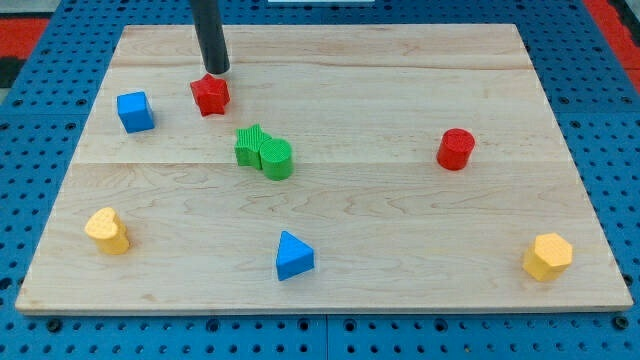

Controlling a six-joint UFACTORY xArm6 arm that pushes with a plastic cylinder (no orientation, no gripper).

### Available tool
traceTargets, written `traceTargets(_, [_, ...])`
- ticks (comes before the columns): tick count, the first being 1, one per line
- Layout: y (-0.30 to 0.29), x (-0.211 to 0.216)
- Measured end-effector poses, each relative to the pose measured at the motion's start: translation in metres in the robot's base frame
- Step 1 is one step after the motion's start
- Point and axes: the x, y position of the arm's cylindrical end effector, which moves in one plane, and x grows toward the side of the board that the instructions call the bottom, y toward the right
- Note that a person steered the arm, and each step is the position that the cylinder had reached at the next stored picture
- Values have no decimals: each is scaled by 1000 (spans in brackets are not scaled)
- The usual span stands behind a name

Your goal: Push the red star above the green star

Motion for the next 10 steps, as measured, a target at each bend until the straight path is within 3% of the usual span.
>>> traceTargets(2, [-52,32])
traceTargets(3, [-18,64])
traceTargets(6, [27,26])
traceTargets(7, [44,28])
traceTargets(10, [19,56])
